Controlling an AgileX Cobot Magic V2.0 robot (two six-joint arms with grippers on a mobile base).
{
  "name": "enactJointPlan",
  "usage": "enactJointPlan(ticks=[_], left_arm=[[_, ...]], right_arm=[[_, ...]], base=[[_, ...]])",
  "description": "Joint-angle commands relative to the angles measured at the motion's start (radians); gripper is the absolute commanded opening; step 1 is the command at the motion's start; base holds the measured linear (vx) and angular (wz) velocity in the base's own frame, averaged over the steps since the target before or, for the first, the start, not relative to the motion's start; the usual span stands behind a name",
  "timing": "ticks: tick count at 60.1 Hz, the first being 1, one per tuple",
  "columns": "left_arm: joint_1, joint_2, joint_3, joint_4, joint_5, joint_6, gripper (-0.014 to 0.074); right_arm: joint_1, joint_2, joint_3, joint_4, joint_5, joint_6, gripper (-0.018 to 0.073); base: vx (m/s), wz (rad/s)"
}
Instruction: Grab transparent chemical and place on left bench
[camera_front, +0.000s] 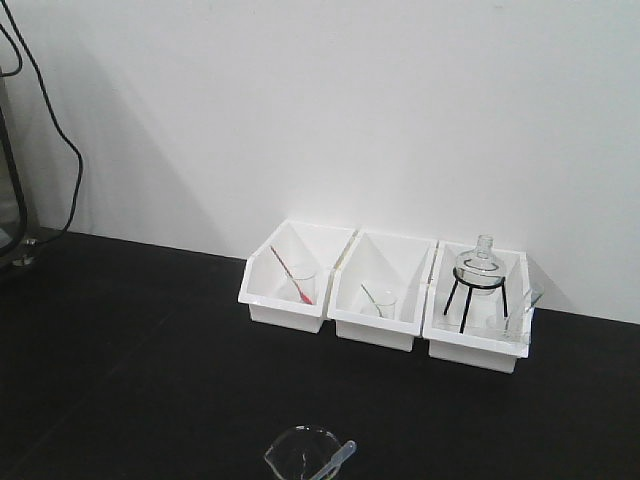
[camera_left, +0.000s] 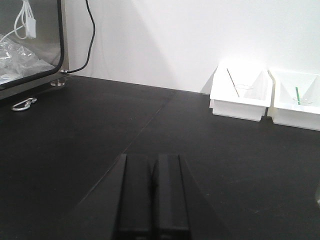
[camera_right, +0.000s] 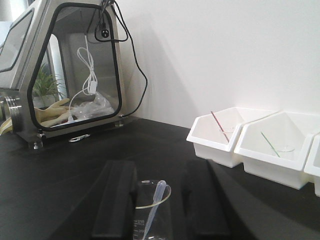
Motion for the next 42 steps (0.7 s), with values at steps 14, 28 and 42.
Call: enactJointPlan(ticks=[14, 28, 42], left_arm=[[-0.002, -0.019, 0.016, -0.001, -0.078, -0.008, -0.0003], [-0.002, -0.019, 0.016, -0.001, -0.078, -0.008, -0.0003], [-0.002, -0.019, 0.016, -0.001, -0.078, -0.008, -0.0003]], right_arm=[[-0.002, -0.082, 0.016, 0.431, -0.038, -0.09, 0.0084], [-0.002, -0.381, 0.016, 0.814, 0.164, -0.604, -0.0011], [-0.001, -0.594, 0.014, 0.901, 0.163, -0.924, -0.0007]], base=[[0.0, 0.0], [0.0, 0.0], [0.0, 0.0]])
